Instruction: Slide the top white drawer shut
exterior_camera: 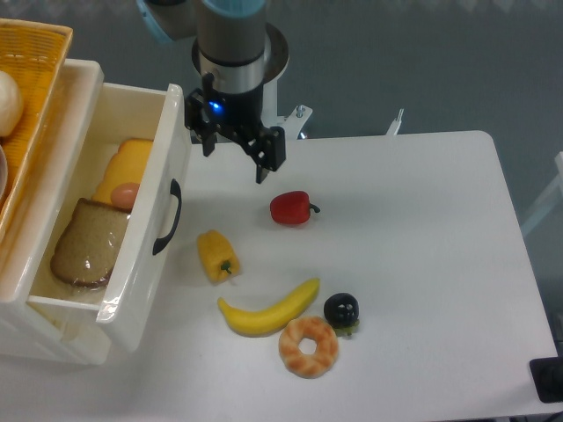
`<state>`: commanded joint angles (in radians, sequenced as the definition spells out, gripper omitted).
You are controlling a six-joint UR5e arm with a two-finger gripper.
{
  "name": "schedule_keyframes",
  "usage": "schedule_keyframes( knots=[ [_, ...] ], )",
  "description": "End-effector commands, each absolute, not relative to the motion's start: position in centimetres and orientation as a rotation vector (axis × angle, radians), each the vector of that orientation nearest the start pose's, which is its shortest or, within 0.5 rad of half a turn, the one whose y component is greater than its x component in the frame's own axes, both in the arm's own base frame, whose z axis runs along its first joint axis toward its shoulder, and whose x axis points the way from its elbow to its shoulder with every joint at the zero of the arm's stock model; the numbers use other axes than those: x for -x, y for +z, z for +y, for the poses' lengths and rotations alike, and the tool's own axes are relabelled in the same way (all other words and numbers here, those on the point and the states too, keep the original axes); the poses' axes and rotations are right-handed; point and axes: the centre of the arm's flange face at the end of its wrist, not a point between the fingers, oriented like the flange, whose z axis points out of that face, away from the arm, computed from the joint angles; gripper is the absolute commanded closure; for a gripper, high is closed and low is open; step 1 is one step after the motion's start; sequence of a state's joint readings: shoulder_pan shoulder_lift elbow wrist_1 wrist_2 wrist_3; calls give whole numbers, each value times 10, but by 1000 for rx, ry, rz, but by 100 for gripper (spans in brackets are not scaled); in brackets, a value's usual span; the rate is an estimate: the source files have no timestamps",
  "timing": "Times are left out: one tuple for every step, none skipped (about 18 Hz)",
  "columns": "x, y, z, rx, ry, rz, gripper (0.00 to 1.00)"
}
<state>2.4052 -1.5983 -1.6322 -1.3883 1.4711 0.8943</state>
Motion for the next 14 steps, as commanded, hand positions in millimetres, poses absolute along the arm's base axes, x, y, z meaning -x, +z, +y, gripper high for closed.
schedule_keyframes(
  knots=[
    [286,457,451,3011,-3,87,0],
    [289,452,454,3016,-12,87,0],
    [295,449,458,3014,-9,75,0],
    [301,440,463,3017,-3,59,0],
    [305,435,467,3014,4,41,0],
    [309,425,472,3018,-3,18,0],
    [316,416,477,3020,-6,-29,0],
    [322,407,481,3019,-12,-89,0],
    [329,402,482,3012,-8,-144,0],
    [334,400,482,3006,-3,-164,0],
    [338,395,485,3005,-1,-169,0],
    [341,389,487,3009,-5,-172,0],
    [342,383,488,3016,-13,-173,0],
    [343,380,488,3020,-20,-176,0]
  ],
)
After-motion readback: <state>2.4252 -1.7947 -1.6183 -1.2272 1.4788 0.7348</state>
